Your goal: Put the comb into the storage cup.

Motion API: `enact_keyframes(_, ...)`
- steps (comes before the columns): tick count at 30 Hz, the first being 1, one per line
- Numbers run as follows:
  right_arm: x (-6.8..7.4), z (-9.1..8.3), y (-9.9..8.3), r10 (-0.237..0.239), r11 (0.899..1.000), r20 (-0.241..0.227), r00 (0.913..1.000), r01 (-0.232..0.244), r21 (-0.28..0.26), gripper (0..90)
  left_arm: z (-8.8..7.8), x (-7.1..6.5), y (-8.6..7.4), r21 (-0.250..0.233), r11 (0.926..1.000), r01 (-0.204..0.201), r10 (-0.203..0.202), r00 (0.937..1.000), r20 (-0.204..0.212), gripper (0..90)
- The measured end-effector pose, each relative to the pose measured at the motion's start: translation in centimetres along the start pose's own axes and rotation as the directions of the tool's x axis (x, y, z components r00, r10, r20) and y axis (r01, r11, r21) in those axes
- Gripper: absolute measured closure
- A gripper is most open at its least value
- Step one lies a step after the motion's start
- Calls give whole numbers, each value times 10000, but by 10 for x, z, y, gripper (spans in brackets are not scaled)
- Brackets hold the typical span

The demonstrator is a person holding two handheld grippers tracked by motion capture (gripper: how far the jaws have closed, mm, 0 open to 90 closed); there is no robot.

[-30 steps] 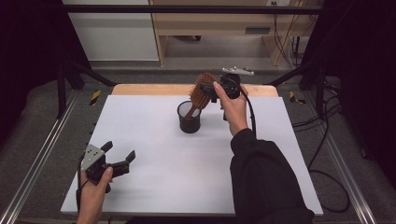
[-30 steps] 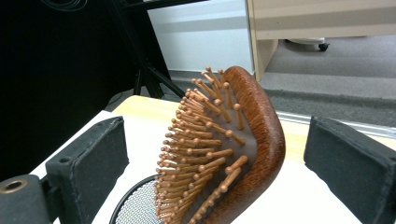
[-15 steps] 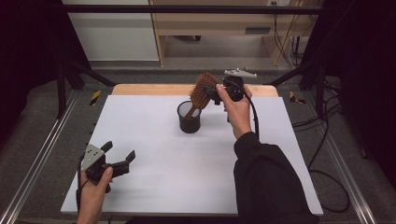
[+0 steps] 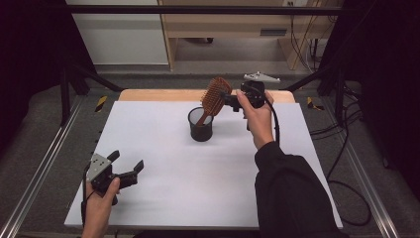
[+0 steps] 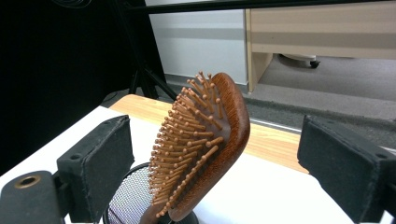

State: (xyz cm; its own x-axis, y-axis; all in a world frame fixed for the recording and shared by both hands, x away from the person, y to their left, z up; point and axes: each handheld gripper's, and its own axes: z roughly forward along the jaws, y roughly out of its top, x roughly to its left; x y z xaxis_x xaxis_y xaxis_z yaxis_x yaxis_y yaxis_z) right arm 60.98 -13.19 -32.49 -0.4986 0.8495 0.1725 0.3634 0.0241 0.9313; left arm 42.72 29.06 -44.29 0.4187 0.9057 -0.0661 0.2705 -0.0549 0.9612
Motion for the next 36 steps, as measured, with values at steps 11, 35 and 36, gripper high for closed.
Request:
enact_keyframes(11, 3, -10, 9, -2, 9995, -308, 9995, -8, -325, 115, 1, 0, 0, 11, 10000, -43, 43, 10000, -25, 31)
enact_keyframes(35, 11, -26, 20, -614, 9864, 633, 9961, 702, -1484, 44, 2, 2, 0, 30, 10000, 29, -29, 10000, -56, 31)
enact_keyframes(36, 11, -27, 20, -647, 9856, 676, 9956, 744, -1521, 44, 2, 2, 0, 19, 10000, 34, -34, 10000, -75, 31)
